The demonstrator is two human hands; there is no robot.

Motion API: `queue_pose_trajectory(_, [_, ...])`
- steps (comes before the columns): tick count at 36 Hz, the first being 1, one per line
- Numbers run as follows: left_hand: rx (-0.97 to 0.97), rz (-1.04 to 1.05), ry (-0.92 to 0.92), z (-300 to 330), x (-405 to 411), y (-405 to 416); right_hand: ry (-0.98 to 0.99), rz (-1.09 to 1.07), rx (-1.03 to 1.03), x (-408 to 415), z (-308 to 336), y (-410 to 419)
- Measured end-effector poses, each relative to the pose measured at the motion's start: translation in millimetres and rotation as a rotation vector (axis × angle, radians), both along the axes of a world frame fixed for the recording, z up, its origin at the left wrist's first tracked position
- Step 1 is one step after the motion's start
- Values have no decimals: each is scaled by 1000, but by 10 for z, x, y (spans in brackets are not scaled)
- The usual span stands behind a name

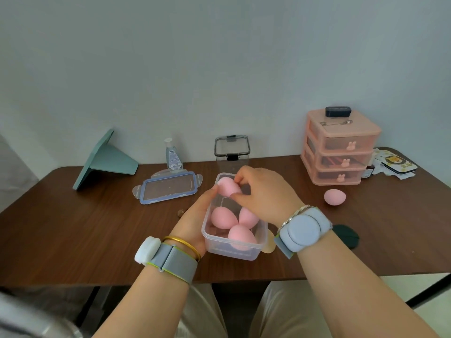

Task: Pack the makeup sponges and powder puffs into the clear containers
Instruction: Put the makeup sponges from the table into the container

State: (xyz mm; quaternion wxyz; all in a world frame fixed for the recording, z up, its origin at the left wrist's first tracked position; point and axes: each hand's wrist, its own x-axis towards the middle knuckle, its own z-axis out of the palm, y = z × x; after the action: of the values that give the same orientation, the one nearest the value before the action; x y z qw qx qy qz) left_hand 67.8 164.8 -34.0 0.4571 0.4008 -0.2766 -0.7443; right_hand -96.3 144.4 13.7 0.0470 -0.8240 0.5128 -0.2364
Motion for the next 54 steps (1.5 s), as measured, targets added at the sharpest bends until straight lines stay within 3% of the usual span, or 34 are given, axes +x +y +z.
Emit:
queue_pose_trajectory(10, [32,-124,70,-32,13,21,216,-55,18,-45,-55,-12])
queue_pose_trajectory(22, [46,-101,103,45,-64,42,-12,-154,-34,-165,-20,30])
queue_pose_trajectory(28, [45,-109,63,67,-118,14,-124,-378,-23,-515,-6,-70])
queue_pose_trajectory(38, [46,-79,-15,103,-227,-10,86,-848,382,-1157,-425,-263])
queue_pose_trajectory(46, [65,-115,7,104,-310,-44,104,-827,536,-1225,-570,-320])
queue_pose_trajectory(51, [72,-115,7,95,-301,-74,87,-818,490,-1227,-577,-313])
queue_pose_trajectory(54, [82,-102,-22,88,-278,-89,-69,-788,377,-1193,-513,-281])
